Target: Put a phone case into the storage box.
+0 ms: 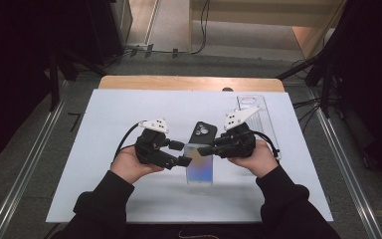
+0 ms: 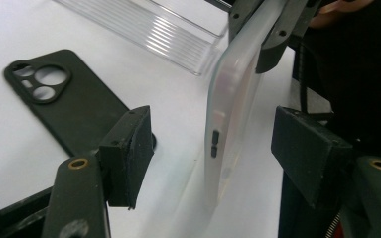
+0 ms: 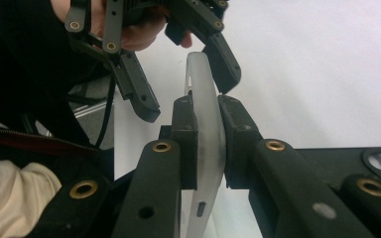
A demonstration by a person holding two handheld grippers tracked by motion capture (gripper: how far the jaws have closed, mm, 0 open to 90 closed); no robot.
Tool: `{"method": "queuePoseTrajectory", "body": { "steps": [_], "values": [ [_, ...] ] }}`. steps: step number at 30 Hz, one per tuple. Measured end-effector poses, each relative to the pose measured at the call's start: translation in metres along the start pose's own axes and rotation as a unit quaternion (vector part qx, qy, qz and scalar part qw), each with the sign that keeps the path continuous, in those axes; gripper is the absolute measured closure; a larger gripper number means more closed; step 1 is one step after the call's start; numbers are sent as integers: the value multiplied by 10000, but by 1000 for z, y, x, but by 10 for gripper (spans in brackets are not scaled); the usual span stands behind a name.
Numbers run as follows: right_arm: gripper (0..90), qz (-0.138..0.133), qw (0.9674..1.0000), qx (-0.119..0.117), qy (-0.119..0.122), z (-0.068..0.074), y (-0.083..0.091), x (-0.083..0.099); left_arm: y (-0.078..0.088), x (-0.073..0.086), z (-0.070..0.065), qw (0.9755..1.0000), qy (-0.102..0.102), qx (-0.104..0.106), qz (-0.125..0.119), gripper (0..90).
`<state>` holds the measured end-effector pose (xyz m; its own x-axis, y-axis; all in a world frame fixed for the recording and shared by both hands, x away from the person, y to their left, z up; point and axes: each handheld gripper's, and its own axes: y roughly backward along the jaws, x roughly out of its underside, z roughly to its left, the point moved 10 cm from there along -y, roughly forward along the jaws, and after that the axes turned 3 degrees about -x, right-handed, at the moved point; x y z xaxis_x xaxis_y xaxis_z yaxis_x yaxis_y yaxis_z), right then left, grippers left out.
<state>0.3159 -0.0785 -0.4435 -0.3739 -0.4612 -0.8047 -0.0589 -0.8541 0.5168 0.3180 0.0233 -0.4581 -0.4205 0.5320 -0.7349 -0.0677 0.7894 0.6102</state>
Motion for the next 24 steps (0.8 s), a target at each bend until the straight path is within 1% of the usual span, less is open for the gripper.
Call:
{"method": "queuePoseTrajectory", "body": {
  "steps": [2, 3, 4, 5, 7, 9, 10, 12, 13, 15, 16, 18, 19, 21, 22, 23, 24],
  "values": [
    [767, 44, 10000, -57, 57, 2, -2, 1, -1, 1, -2, 9999, -48, 80, 58, 354],
    [767, 63, 9999, -90, 45, 4, -3, 1, -2, 2, -3, 9999, -73, 94, 83, 360],
    [767, 70, 9999, -121, 69, 5, -3, 1, -2, 3, -3, 9998, -122, 83, 94, 399],
    [767, 88, 9998, -144, 85, 5, -4, 1, -2, 4, -4, 9997, -188, 86, 101, 418],
    [767, 112, 9997, -196, 107, 6, -5, 2, -1, 5, -5, 9995, -258, 165, 110, 479],
    [767, 137, 9995, -251, 104, 8, -5, 3, 0, 5, -7, 9994, -251, 229, 116, 525],
    [767, 133, 9995, -277, 117, 8, -5, 2, 1, 5, -8, 9992, -238, 283, 124, 579],
    [767, 156, 9993, -316, 134, 9, -6, 3, 1, 5, -9, 9992, -223, 321, 127, 627],
    [767, 157, 9991, -348, 161, 10, -6, 3, 1, 6, -9, 9990, -205, 350, 164, 666],
    [767, 161, 9989, -378, 215, 11, -7, 3, 2, 5, -9, 9989, -174, 421, 146, 772],
    [767, 169, 9990, -372, 198, 12, -8, 3, 2, 5, -10, 9987, -112, 468, 149, 801],
    [765, 167, 9989, -397, 159, 12, -8, 3, 2, 6, -11, 9981, -2, 571, 220, 807],
    [764, 181, 9990, -389, 139, 11, -8, 3, 2, 5, -10, 9985, -6, 512, 213, 809],
    [759, 182, 9990, -394, 109, 11, -8, 4, 2, 5, -11, 9984, -17, 541, 179, 811],
    [735, 173, 9990, -408, 76, 11, -8, 4, 3, 5, -10, 9985, -43, 512, 168, 811],
    [696, 149, 9992, -369, 37, 10, -8, 3, 3, 5, -9, 9987, -12, 487, 171, 811],
    [627, 101, 9995, -284, 3, 9, -7, 2, 4, 5, -8, 9988, 14, 458, 161, 811]
  ]
}}
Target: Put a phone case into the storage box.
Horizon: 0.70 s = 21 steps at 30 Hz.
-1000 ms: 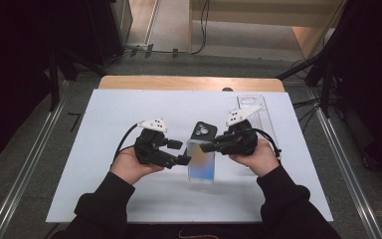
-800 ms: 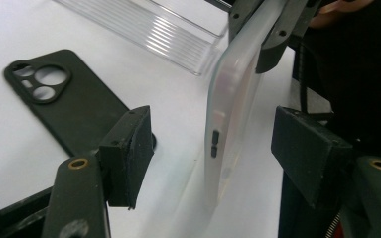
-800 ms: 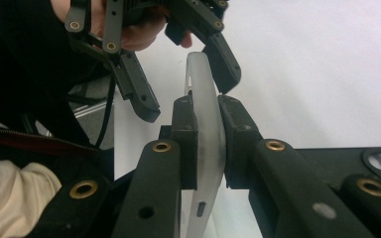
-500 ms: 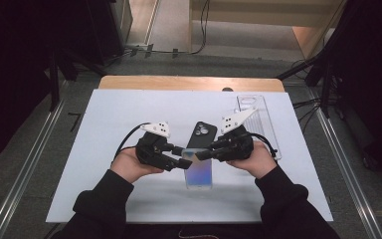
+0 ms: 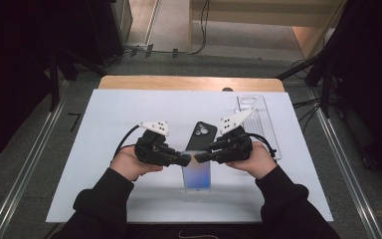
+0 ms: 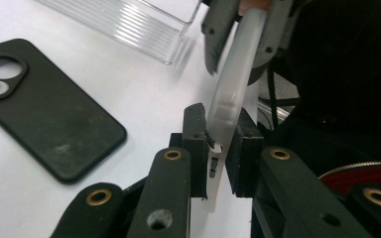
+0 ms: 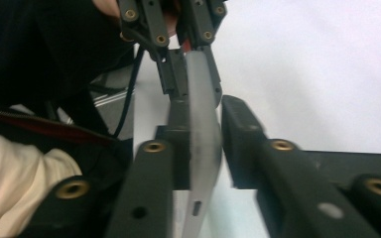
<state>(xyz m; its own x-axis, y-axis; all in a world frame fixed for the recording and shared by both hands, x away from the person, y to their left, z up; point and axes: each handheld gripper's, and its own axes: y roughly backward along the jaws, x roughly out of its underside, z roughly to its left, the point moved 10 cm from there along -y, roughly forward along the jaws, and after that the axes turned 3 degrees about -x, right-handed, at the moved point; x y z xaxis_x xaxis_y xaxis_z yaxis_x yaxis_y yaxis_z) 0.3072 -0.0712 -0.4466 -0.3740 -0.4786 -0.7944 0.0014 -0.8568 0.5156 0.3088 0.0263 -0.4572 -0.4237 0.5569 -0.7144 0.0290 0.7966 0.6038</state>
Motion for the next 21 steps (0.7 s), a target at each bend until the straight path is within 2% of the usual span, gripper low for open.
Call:
{"method": "queuePoseTrajectory", "body": {
  "steps": [4, 6, 8, 9, 12, 15, 16, 17, 18, 19, 21],
  "values": [
    [409, -291, 9986, 344, -271, -8, 8, -6, 5, -2, 3, 9999, 81, -124, -78, 810],
    [339, -418, 9972, 473, -389, -12, 11, -8, 7, -2, 8, 9990, 244, -377, 28, 810],
    [260, -554, 9958, 569, -461, -16, 14, -10, 10, -3, 14, 9975, 399, -577, 9, 809],
    [255, -597, 9951, 616, -491, -17, 15, -10, 11, -4, 15, 9972, 420, -624, -32, 809],
    [240, -575, 9920, 948, -600, -23, 16, -9, 16, -7, 20, 9954, 568, -758, -160, 810],
    [205, -684, 9914, 891, -675, -25, 16, -9, 20, -8, 24, 9927, 745, -926, -209, 809],
    [177, -685, 9911, 938, -646, -26, 16, -8, 21, -8, 26, 9917, 805, -981, -218, 809],
    [93, -660, 9909, 1001, -616, -28, 15, -7, 23, -9, 27, 9907, 859, -1024, -246, 809],
    [0, -666, 9883, 1218, -633, -32, 16, -6, 24, -9, 29, 9895, 909, -1090, -280, 809],
    [0, -712, 9851, 1411, -682, -36, 16, -5, 26, -10, 30, 9882, 978, -1135, -323, 809],
    [0, -967, 9813, 1475, -773, -39, 18, -6, 29, -12, 32, 9857, 1064, -1243, -400, 809]
  ]
}}
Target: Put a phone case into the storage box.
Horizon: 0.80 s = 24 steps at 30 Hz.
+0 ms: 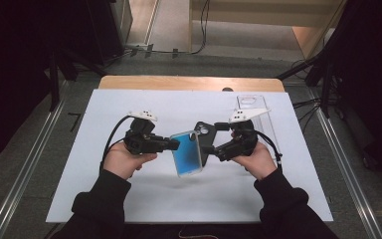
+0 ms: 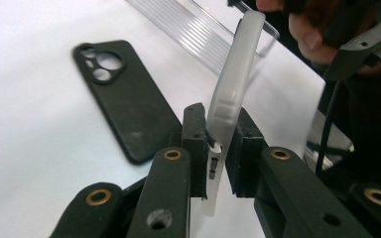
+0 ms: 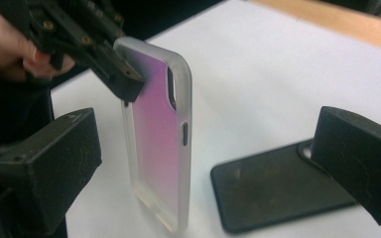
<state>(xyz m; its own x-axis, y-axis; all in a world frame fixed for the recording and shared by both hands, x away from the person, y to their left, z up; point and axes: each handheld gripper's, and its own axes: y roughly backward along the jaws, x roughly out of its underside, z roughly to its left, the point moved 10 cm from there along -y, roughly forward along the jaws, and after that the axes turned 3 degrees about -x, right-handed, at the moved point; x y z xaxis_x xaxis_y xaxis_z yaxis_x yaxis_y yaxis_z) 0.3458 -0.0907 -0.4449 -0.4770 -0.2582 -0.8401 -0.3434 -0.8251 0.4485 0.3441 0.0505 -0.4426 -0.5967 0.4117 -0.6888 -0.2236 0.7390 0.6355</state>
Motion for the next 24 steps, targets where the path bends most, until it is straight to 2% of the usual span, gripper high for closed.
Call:
{"method": "queuePoseTrajectory", "body": {
  "steps": [4, 7, 10, 17, 24],
  "values": [
    [0, 31, 9994, 271, -191, -5, -1, 3, 4, -4, 3, 9996, 206, -148, -109, 808],
    [0, 107, 9989, 353, -286, -4, -5, 6, 5, -5, 7, 9989, 326, -279, -166, 808],
    [0, 129, 9987, 413, -257, -1, -9, 8, 7, -7, 11, 9977, 511, -393, -211, 808],
    [0, 78, 9971, 676, -348, 5, -22, 11, 11, -7, 20, 9948, 748, -631, -272, 808],
    [0, 134, 9953, 918, -262, 14, -35, 17, 10, -7, 21, 9937, 835, -709, -244, 808]
  ]
}}
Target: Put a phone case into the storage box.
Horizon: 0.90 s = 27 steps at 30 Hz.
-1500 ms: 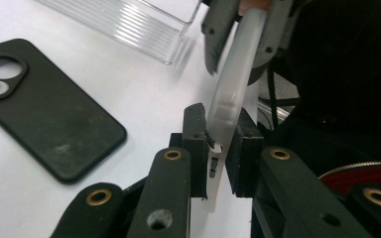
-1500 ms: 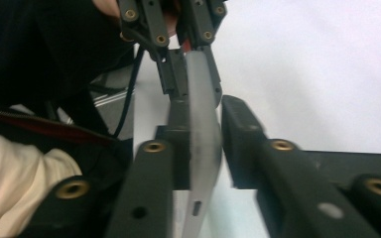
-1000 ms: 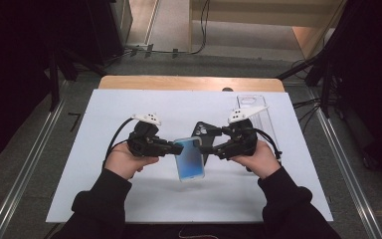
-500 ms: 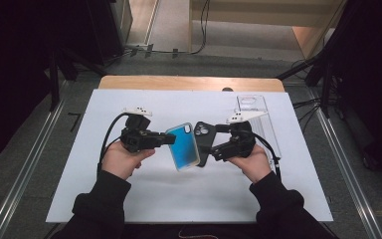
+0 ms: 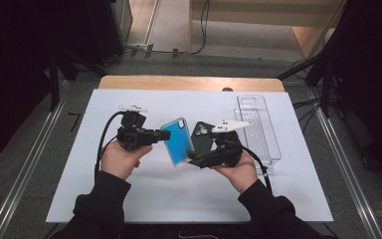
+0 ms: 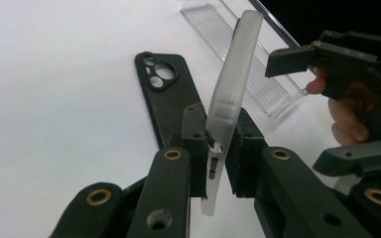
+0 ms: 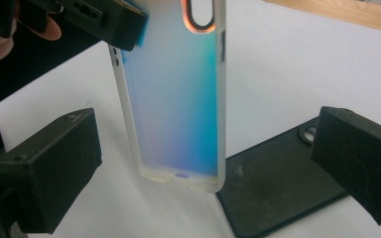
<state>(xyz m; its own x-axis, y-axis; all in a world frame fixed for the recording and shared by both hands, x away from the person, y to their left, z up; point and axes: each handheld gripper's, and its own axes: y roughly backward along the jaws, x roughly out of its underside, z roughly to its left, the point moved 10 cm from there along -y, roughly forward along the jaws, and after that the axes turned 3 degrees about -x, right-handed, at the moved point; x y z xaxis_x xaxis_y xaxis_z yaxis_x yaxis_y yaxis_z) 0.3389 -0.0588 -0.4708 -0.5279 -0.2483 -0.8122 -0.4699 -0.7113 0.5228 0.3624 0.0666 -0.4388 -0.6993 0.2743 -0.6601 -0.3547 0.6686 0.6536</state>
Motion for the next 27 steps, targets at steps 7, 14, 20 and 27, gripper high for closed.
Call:
{"method": "queuePoseTrajectory", "body": {
  "steps": [7, 14, 20, 27],
  "values": [
    [0, 62, 9998, 176, -9, 7, -9, 3, -2, 1, -3, 9999, 97, 64, 35, 808],
    [0, 65, 9995, 297, -35, 10, -15, 2, -9, 2, -12, 9998, 67, 132, 91, 807],
    [0, 64, 9992, 403, -12, 13, -20, 2, -14, 5, -19, 9998, 6, 133, 146, 808],
    [0, 127, 9987, 488, -92, 12, -29, 4, -19, 7, -27, 9996, -133, 162, 171, 807]
  ]
}}
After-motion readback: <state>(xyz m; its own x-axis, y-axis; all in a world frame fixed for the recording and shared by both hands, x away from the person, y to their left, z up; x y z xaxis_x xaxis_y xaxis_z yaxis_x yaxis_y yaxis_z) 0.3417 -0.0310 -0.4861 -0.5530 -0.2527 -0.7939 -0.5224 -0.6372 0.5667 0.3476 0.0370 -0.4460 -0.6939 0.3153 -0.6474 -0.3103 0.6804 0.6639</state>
